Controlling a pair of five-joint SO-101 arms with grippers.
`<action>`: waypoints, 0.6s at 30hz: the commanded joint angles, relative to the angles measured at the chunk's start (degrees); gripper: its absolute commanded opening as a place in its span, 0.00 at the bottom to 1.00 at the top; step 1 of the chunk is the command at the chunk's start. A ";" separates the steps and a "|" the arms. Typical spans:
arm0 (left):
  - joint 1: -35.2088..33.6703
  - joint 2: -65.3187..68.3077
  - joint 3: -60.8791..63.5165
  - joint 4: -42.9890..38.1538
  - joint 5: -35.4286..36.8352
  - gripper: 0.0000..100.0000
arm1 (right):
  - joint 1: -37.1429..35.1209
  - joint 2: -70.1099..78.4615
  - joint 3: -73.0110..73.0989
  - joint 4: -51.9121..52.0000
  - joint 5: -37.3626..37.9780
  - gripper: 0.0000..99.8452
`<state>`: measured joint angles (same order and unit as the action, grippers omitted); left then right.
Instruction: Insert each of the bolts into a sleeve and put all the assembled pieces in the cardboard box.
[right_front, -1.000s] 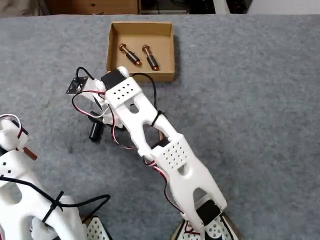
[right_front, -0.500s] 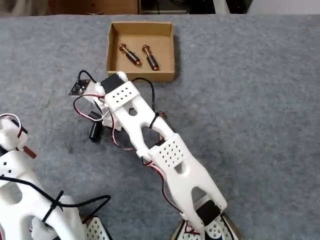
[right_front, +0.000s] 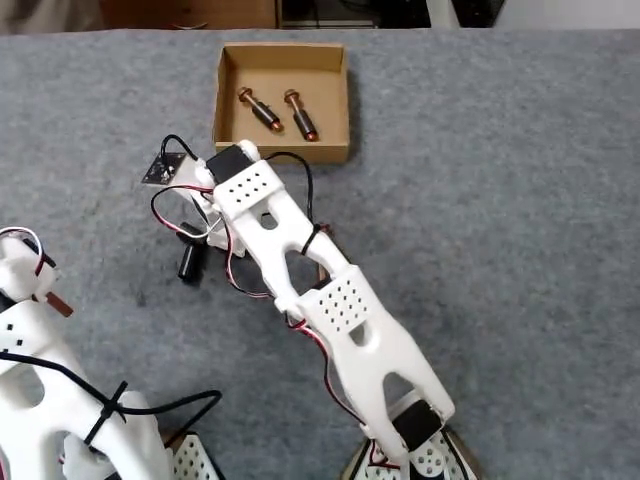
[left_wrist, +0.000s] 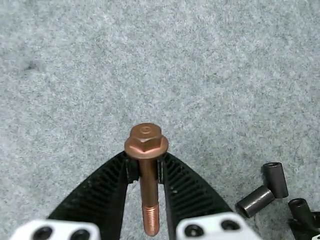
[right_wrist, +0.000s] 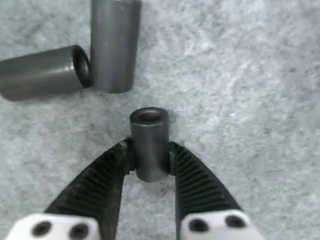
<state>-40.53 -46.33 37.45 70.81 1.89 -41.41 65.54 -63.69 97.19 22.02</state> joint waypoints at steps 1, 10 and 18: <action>-0.26 -1.36 -0.79 -1.14 0.26 0.02 | -0.57 0.22 -1.19 1.23 0.09 0.04; 1.14 -1.89 -0.97 -1.14 0.18 0.02 | -0.48 -3.21 -1.45 2.02 0.18 0.00; 4.84 -1.89 -3.43 -1.05 0.53 0.02 | 0.75 -18.86 -5.93 5.19 -0.35 0.00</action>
<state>-37.89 -46.77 37.27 70.81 1.89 -41.58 56.57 -66.68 100.44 22.11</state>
